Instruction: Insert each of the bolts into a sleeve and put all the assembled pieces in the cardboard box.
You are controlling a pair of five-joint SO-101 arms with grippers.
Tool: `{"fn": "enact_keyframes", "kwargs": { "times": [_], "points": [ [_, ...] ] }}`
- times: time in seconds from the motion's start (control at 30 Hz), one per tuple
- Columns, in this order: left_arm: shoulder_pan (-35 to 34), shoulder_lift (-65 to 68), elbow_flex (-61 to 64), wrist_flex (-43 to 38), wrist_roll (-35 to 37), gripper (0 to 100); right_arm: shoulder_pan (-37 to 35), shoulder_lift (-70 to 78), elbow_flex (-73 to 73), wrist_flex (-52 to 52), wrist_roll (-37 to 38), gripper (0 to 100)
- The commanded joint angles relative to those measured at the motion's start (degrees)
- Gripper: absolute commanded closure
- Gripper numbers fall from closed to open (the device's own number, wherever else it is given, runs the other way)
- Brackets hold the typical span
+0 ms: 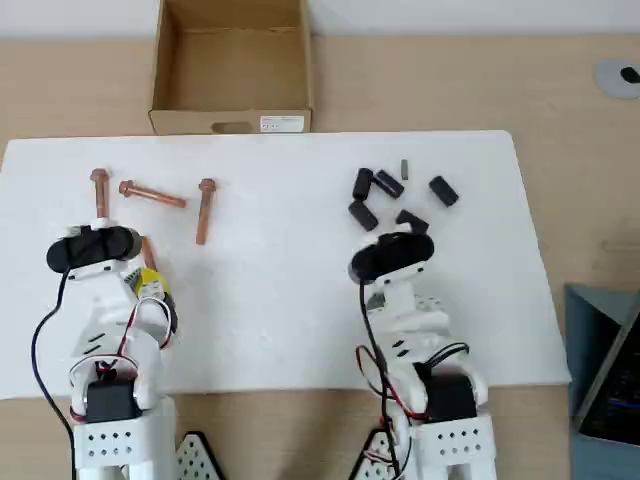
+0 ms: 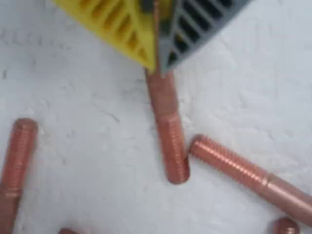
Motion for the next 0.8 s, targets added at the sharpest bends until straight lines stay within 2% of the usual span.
{"fn": "enact_keyframes", "kwargs": {
  "times": [0.0,0.77],
  "points": [
    [-0.2,-0.5,0.9,-0.9,-0.4,99,0.6,-6.4,0.0,-1.2,0.4,98.9],
    [0.5,-0.5,0.9,-0.9,-0.4,99,0.6,-6.4,0.0,-1.2,0.4,98.9]
  ]
}}
